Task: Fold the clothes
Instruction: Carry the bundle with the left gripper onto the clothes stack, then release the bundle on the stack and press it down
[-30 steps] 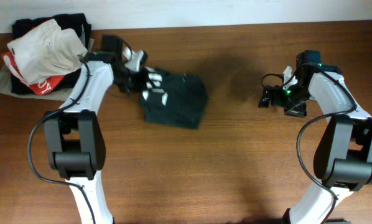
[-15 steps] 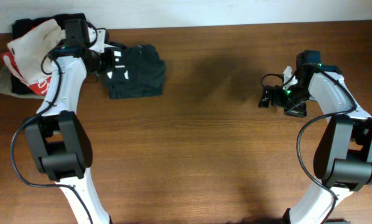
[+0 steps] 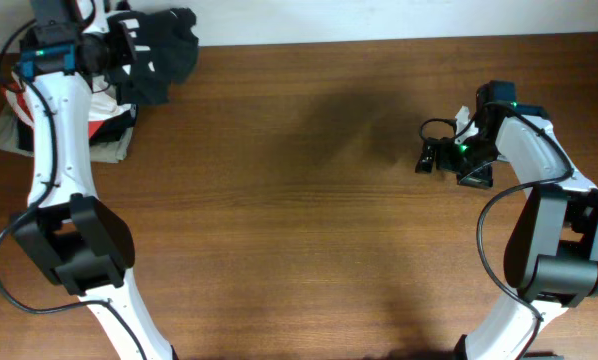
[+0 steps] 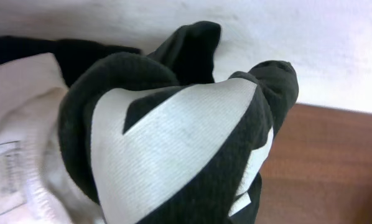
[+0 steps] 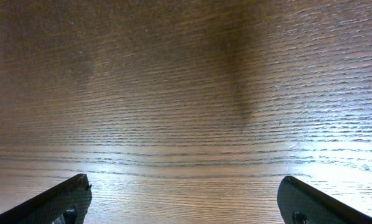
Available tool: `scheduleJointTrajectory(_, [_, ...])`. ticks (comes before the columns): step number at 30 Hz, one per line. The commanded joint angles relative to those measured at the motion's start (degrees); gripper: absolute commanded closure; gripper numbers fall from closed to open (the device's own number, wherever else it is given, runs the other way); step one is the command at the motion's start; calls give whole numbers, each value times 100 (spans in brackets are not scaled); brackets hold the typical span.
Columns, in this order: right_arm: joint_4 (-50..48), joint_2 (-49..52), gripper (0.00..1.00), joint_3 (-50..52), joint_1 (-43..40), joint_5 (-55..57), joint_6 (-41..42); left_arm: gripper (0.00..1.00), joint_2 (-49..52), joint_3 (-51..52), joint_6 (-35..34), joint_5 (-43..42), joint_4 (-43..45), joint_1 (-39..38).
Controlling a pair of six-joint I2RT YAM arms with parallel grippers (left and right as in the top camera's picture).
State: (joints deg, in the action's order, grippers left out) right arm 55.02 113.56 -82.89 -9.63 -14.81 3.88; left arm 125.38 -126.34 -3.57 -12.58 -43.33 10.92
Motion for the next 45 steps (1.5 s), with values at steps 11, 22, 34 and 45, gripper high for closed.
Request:
scheduleJointTrajectory(11, [-2,28,1,26,-15,50,-24,99,-11,-120,-1355,752,22,879])
scheduleJointTrajectory(22, [-2,28,1,26,-15,48,-26,99,-11,-120,-1355,1268,284,992])
scheduleJointTrajectory(34, [-2,28,1,26,-15,48,-24,94,417,-120,-1349,2151,737,1016])
scheduleJointTrajectory(45, [-2,28,1,26,-15,48,-26,14,863,-133,-682,2142,1357,1421])
